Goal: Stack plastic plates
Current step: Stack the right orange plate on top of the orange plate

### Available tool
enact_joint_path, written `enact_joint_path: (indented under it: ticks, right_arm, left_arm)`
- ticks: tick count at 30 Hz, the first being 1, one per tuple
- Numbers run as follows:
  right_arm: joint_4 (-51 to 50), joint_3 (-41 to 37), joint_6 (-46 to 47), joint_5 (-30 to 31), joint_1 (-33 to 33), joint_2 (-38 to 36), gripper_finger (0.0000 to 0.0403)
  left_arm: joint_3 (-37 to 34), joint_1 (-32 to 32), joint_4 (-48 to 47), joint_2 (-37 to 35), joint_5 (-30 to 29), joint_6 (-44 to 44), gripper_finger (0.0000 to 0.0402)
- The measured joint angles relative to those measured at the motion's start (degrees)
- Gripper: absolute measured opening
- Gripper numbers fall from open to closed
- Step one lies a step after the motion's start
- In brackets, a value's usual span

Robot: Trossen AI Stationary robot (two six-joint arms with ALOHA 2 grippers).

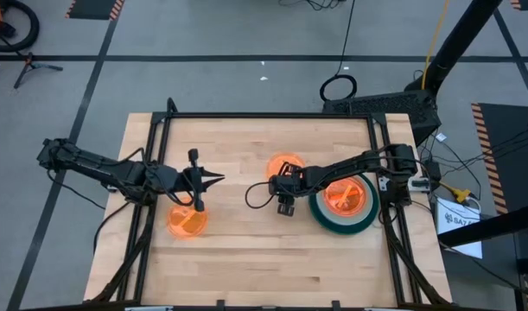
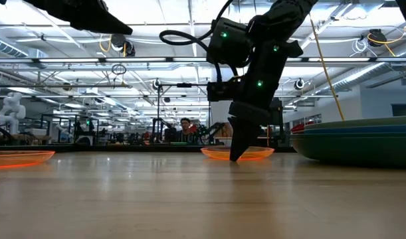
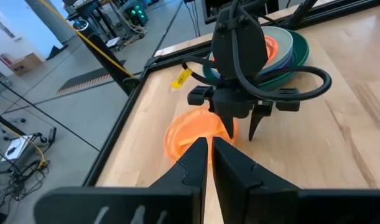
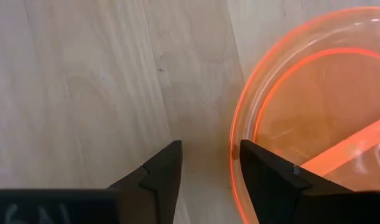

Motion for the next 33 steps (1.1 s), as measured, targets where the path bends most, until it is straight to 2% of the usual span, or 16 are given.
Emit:
enact_joint_path:
  ticks: [19,33]
  right_arm:
    - [0.1,-0.1,-3.0,0.1,0.0,0.1,0.0055]
    - [0.2,-0.3,-6.0,1.4,-0.2,-1.5,0.0003]
  left_arm:
    - [0.0,0.0,-0.4,0.0,0.0,0.0,0.0030]
    - [0.0,0.0,-0.4,0.0,0.0,0.1,0.0030]
